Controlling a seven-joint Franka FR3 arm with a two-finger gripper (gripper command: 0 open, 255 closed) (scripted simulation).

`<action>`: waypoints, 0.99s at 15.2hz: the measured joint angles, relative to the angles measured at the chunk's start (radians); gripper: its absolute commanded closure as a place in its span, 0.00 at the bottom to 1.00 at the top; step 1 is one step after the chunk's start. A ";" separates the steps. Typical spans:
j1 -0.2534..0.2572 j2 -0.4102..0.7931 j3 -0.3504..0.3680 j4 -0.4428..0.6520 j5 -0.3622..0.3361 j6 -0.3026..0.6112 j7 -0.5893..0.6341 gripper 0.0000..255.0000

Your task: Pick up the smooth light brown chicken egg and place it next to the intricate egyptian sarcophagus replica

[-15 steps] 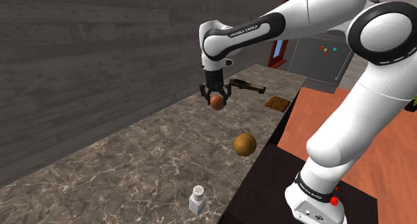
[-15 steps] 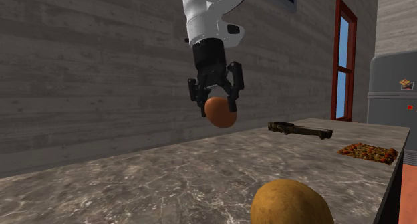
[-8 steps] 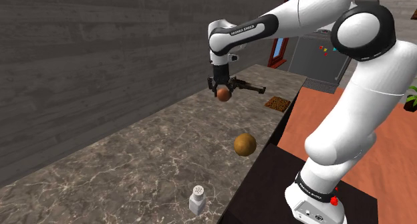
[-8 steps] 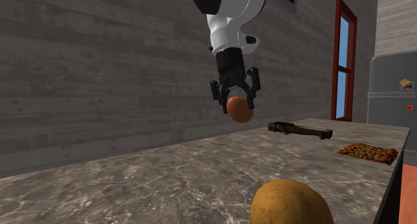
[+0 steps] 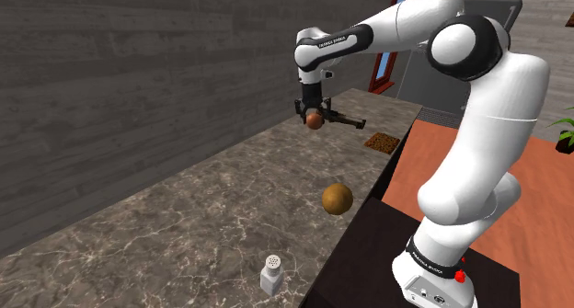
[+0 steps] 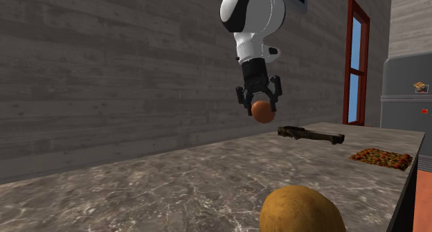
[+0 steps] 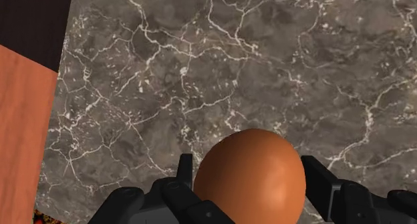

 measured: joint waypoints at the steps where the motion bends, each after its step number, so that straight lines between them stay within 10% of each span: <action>1: -0.008 0.027 -0.008 0.033 -0.010 -0.006 -0.015 1.00; 15: -0.082 0.448 -0.106 0.668 -0.101 -0.198 -0.236 1.00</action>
